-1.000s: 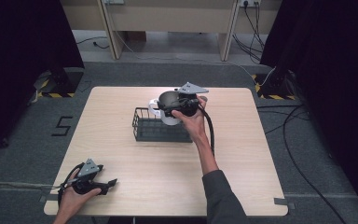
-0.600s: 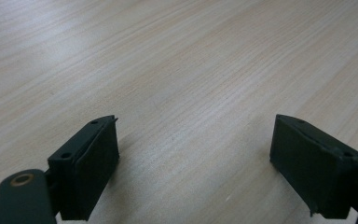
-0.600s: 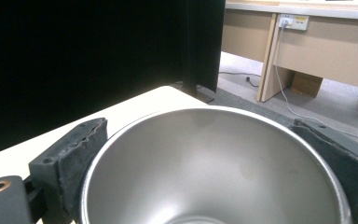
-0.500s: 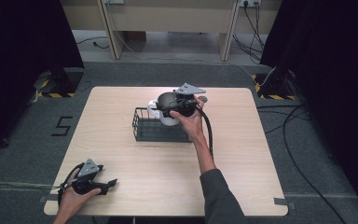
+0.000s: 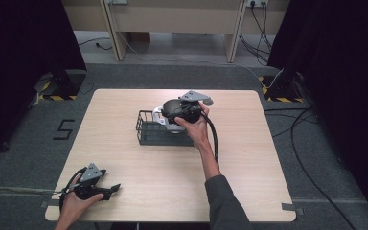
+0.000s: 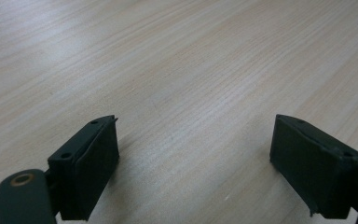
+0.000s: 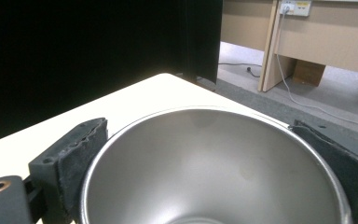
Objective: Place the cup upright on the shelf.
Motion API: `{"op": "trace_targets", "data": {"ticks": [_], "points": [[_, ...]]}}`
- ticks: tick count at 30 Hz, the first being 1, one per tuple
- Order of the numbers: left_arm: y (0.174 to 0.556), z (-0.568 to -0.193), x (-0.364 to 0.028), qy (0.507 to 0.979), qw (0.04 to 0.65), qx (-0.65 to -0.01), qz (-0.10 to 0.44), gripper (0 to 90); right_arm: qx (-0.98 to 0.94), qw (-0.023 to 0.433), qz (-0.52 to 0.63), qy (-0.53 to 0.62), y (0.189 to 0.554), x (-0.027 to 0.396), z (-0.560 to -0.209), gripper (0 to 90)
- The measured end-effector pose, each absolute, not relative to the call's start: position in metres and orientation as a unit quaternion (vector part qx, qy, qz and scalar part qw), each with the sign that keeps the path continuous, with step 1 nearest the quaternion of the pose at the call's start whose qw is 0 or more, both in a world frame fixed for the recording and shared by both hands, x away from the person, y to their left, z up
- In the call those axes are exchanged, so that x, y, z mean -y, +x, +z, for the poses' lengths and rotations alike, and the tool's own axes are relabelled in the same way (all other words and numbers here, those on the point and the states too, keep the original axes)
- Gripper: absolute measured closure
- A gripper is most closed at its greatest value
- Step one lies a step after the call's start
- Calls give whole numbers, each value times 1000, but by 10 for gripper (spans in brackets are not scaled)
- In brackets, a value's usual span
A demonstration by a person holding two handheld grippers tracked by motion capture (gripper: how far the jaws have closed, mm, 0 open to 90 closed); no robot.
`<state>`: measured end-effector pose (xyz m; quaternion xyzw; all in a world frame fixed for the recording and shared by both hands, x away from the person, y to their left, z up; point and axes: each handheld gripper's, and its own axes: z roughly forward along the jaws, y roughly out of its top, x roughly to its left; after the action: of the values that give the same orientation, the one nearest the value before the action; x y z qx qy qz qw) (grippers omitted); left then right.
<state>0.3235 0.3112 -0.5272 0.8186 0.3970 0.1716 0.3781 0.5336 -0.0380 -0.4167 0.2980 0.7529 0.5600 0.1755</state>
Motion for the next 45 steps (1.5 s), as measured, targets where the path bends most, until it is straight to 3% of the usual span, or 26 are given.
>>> {"op": "trace_targets", "data": {"ticks": [23,45], "points": [[323,-527,-311,819,378,-397,172,146,-767,168,536,309,534,38,-432,63],[323,-527,-311,819,378,-397,172,146,-774,174,526,305,529,37,-424,58]]}}
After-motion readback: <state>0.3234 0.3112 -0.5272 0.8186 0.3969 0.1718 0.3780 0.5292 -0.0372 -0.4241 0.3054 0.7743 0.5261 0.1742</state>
